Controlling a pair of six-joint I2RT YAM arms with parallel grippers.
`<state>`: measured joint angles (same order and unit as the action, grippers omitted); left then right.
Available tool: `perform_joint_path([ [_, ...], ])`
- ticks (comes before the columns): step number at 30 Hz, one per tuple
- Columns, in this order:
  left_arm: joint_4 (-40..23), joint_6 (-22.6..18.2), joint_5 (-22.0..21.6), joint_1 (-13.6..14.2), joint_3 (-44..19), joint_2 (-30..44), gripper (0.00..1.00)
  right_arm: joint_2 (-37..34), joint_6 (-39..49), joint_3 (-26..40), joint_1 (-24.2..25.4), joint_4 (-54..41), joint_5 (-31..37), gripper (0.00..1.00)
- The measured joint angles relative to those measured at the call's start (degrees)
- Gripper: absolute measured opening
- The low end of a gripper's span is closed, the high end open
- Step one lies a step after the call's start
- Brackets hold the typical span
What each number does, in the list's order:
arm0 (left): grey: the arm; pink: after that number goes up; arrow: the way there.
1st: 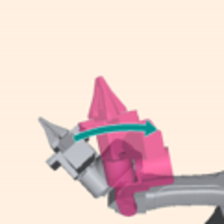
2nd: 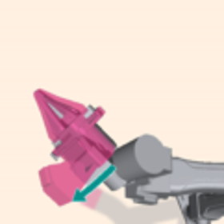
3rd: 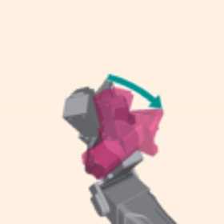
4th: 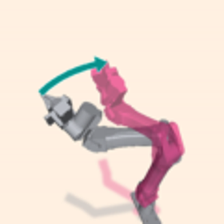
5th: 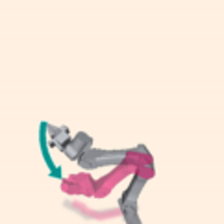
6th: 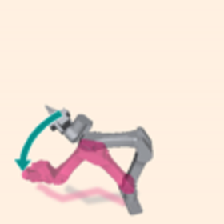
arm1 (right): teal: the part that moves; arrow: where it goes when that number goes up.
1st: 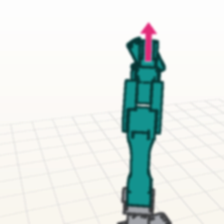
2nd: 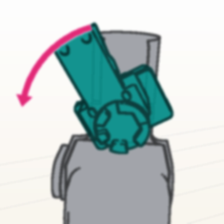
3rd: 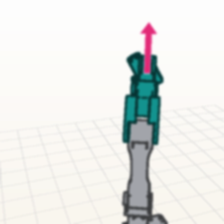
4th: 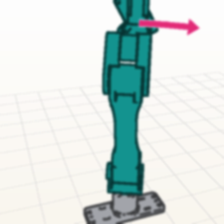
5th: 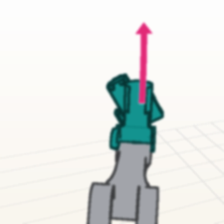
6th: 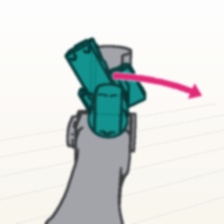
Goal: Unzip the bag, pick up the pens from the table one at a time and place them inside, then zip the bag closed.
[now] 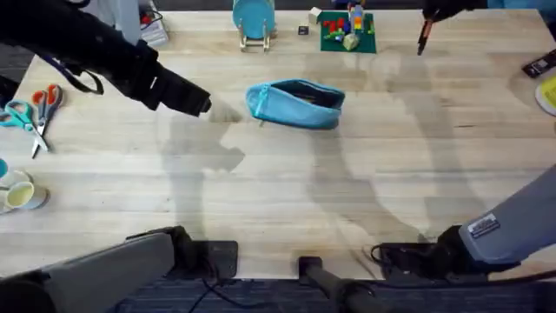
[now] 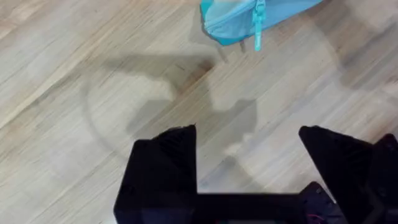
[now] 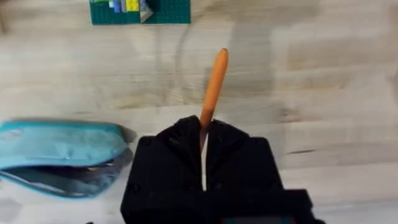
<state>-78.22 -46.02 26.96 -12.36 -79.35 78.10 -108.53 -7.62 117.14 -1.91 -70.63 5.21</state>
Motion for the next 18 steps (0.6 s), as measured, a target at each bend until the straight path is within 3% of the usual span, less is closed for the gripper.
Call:
perform_joint_path([
  [8,0.00,0.00,0.00,0.00,0.00,-0.01,0.995,0.00,16.00,0.46,-1.04,0.22,0.02,0.032],
  [18,0.00,0.00,0.00,0.00,0.00,-0.01,0.995,-0.01,34.48,0.46,-6.02,0.10,-0.33,0.032],
])
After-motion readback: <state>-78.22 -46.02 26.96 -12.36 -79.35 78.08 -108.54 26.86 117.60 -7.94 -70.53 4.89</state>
